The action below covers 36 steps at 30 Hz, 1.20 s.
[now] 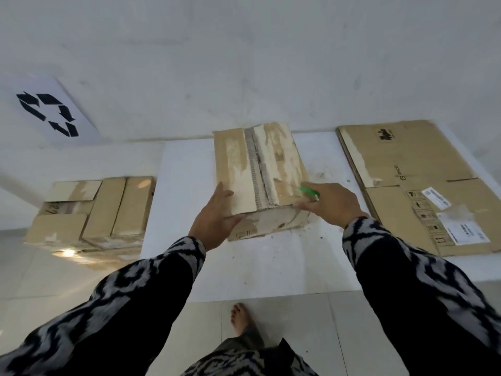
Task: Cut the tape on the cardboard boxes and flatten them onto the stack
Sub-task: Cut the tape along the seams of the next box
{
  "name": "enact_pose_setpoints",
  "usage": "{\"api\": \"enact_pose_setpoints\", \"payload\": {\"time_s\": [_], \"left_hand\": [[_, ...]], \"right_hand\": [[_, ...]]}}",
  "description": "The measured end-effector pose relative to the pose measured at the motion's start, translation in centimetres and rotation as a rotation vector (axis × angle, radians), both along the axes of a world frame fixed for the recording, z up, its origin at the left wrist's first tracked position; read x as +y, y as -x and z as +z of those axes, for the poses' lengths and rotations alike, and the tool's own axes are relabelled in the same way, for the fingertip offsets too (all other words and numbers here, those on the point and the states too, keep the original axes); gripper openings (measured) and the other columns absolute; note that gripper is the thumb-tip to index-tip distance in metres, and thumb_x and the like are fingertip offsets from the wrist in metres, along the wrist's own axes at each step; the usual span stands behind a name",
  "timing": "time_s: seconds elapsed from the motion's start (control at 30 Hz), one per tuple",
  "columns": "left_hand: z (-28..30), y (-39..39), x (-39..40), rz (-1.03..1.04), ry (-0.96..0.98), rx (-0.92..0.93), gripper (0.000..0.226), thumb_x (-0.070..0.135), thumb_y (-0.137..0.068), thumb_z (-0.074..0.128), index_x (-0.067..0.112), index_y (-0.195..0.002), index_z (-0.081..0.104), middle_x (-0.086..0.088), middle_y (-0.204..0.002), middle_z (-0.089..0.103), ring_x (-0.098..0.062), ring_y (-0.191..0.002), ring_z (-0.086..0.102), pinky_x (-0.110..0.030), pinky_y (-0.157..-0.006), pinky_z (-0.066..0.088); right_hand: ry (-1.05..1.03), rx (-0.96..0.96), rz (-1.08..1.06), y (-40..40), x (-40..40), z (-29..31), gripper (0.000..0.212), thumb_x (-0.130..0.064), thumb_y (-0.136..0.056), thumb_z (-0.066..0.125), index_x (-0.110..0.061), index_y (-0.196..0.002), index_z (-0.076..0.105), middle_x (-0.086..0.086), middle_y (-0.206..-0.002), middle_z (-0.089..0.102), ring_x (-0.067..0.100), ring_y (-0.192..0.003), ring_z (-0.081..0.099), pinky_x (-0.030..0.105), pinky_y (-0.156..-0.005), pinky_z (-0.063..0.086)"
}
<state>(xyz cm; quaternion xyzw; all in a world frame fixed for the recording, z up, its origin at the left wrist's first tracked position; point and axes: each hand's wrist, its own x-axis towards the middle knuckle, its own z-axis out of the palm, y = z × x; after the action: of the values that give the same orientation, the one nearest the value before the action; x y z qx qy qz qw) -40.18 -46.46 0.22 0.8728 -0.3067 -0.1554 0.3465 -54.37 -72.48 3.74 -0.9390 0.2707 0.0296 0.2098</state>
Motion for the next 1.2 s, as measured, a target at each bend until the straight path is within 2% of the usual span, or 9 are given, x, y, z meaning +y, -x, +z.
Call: {"api": "enact_pose_setpoints", "payload": {"time_s": [0.13,0.3,0.47,0.6,0.73,0.87,0.97,1.1,1.2], "left_hand": [[0.4,-1.2,0.6,-0.066,-0.045,0.07,0.079,0.043,-0.094,0.06,0.018,-0.155,0.017,0.008,-0.159,0.027,-0.017,-0.133,0.047,-0.032,-0.106,0.04],[0.8,-2.5,0.2,-0.111,-0.106,0.103,0.071,0.041,-0.1,0.051,0.019,-0.155,0.013,0.012,-0.161,0.02,-0.015,-0.132,0.046,-0.03,-0.105,0.039],[1.9,-4.0,-0.7,-0.178,-0.198,0.101,0.063,0.041,-0.099,0.052,0.024,-0.15,0.02,0.008,-0.153,0.032,-0.02,-0.111,0.057,-0.036,-0.094,0.047],[3.0,-4.8,-1.2,-0.212,-0.257,0.13,0.06,0.04,-0.093,0.063,0.03,-0.14,0.028,0.0,-0.142,0.041,-0.019,-0.103,0.057,-0.036,-0.092,0.049],[3.4,-4.3,-2.0,-0.186,-0.344,0.114,0.062,0.055,-0.09,0.058,0.03,-0.141,0.031,0.001,-0.157,0.017,-0.027,-0.136,0.031,-0.046,-0.107,0.04],[3.5,-2.3,-3.9,0.005,-0.554,0.05,0.066,0.063,-0.097,0.032,0.029,-0.152,0.02,-0.004,-0.164,-0.014,-0.05,-0.146,-0.006,-0.061,-0.116,0.013],[2.9,-0.9,-5.6,0.128,-0.672,0.102,0.084,0.079,-0.088,0.016,0.026,-0.153,0.01,-0.013,-0.163,-0.015,-0.054,-0.143,-0.011,-0.067,-0.113,0.005],[0.8,0.2,-7.1,0.103,-0.738,0.073,0.114,0.097,-0.068,0.012,0.025,-0.154,-0.006,-0.019,-0.161,-0.018,-0.061,-0.138,-0.018,-0.073,-0.11,0.002],[0.9,0.2,-7.1,0.086,-0.756,-0.044,0.11,0.089,-0.077,0.027,0.021,-0.155,-0.01,-0.026,-0.158,-0.021,-0.072,-0.13,-0.015,-0.072,-0.111,0.007]], "right_hand": [[0.025,-0.184,-0.053,0.7,-0.6,-1.2,0.045,-0.065,-0.094,0.04,-0.034,-0.105,0.071,-0.013,-0.075,0.064,0.017,-0.074,0.061,0.026,-0.053,0.038],[-0.161,-0.292,-0.146,1.5,1.0,-2.9,0.056,-0.072,-0.073,0.067,-0.041,-0.12,0.063,-0.014,-0.072,0.061,0.006,-0.065,0.056,0.026,-0.054,0.043],[-0.171,-0.326,-0.225,2.0,0.8,-3.4,0.046,-0.064,-0.082,0.063,-0.043,-0.124,0.065,-0.016,-0.056,0.044,-0.002,-0.053,0.05,0.013,-0.045,0.033],[-0.059,-0.434,-0.263,1.8,2.2,-4.7,0.049,-0.063,-0.082,0.056,-0.032,-0.117,0.073,-0.011,-0.071,0.069,0.002,-0.058,0.054,0.018,-0.049,0.036],[0.045,-0.574,-0.29,2.0,4.4,-6.9,0.032,-0.039,-0.084,0.072,-0.022,-0.11,0.076,0.0,-0.071,0.073,0.003,-0.058,0.051,0.006,-0.05,0.028],[0.001,-0.575,-0.229,2.2,5.5,-7.7,0.017,-0.038,-0.083,0.078,-0.024,-0.091,0.081,-0.006,-0.065,0.07,0.009,-0.054,0.058,0.019,-0.049,0.041],[-0.038,-0.592,-0.226,0.1,3.0,-4.4,0.048,-0.051,-0.096,0.053,-0.025,-0.056,0.051,-0.008,-0.046,0.039,0.011,-0.042,0.037,0.021,-0.041,0.025],[0.155,-0.355,-0.207,-6.9,-3.7,0.2,0.045,-0.049,-0.103,0.034,-0.017,-0.083,0.06,-0.006,-0.078,0.051,0.022,-0.07,0.056,0.028,-0.054,0.03],[0.172,-0.156,-0.079,-11.6,-7.6,0.9,0.044,-0.048,-0.103,0.035,-0.022,-0.131,0.057,-0.003,-0.136,0.051,0.022,-0.115,0.057,0.033,-0.083,0.044]]}}
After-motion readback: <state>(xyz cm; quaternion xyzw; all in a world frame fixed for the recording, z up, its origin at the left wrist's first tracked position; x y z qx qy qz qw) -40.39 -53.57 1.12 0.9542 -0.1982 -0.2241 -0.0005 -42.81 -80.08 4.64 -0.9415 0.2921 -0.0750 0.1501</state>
